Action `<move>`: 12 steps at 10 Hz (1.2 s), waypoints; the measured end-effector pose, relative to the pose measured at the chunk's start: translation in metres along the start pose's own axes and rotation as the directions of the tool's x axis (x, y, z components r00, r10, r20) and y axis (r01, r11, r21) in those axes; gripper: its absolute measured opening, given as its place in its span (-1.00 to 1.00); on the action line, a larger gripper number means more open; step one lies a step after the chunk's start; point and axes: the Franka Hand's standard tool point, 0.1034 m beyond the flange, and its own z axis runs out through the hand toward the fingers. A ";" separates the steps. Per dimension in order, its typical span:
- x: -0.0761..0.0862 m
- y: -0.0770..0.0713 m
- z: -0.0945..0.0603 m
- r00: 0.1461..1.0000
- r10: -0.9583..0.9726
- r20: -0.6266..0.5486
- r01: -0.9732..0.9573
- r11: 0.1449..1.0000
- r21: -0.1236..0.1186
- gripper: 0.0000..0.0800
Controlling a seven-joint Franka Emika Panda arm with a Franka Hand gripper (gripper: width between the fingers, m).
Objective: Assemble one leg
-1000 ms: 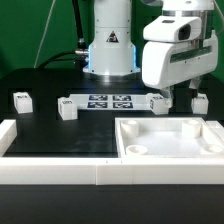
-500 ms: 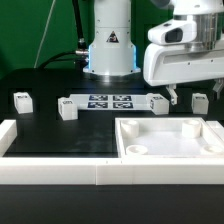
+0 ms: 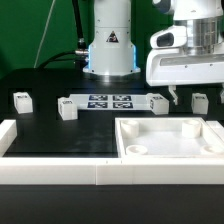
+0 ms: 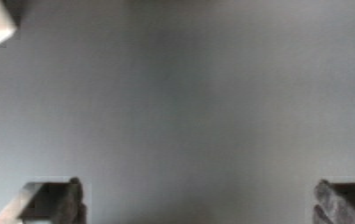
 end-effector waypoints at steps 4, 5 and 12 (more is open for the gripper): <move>-0.005 0.008 0.000 0.987 -0.033 0.160 0.039 0.999 -0.031 0.62; -0.001 0.009 -0.002 0.972 -0.033 0.231 0.042 0.998 -0.036 0.62; -0.035 0.002 0.001 0.723 -0.005 0.690 0.077 0.994 -0.073 0.62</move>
Offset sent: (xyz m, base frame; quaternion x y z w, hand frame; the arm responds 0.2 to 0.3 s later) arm 0.0000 0.0000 0.0000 0.0000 -0.2377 0.0000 0.9713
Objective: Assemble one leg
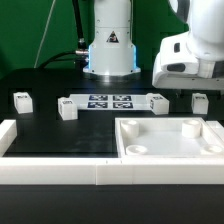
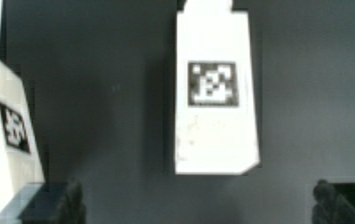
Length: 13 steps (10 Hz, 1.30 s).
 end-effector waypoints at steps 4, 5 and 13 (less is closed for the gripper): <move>0.002 0.002 0.006 0.989 -0.010 0.145 0.009 1.000 0.009 0.62; 0.004 0.001 0.011 0.990 -0.010 0.144 0.009 1.000 0.008 0.62; -0.014 -0.001 0.049 0.982 -0.016 0.186 0.022 0.999 -0.031 0.55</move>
Offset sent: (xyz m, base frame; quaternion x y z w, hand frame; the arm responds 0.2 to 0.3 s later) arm 0.0000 0.0000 0.0000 0.0000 0.0000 0.0000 1.0000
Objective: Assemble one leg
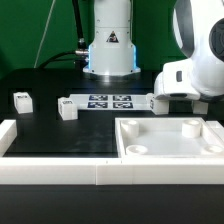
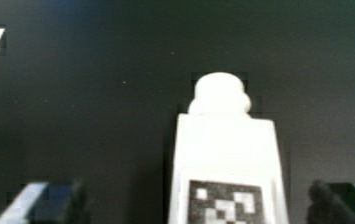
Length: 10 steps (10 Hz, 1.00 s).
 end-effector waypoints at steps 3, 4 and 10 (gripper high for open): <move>0.000 0.000 0.000 1.000 0.000 0.000 0.000 1.000 0.000 -0.29; 0.000 0.000 0.000 1.000 0.000 0.000 0.000 1.000 0.000 -0.29; -0.001 0.001 -0.001 1.000 0.000 0.002 0.000 1.000 0.000 -0.28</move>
Offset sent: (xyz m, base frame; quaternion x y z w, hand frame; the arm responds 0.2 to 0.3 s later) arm 0.0000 0.0000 0.0000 0.0000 0.0000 0.0000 1.0000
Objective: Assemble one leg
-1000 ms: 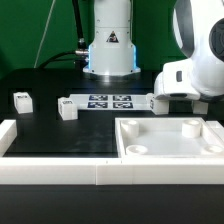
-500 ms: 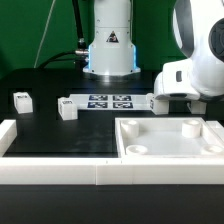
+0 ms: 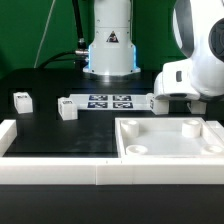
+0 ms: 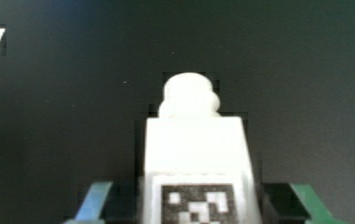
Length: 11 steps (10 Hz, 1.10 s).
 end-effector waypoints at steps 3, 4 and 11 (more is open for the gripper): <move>-0.022 0.009 -0.042 1.000 0.003 -0.013 -0.002 1.000 0.015 -0.28; -0.028 0.009 -0.050 1.000 0.000 -0.017 0.000 1.000 0.014 -0.28; -0.019 0.036 -0.078 0.828 -0.071 -0.557 0.076 0.997 -0.015 -0.28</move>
Offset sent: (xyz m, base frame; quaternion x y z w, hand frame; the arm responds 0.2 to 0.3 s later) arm 0.0219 -0.0152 0.0573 -0.0376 -0.0232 0.0069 0.9990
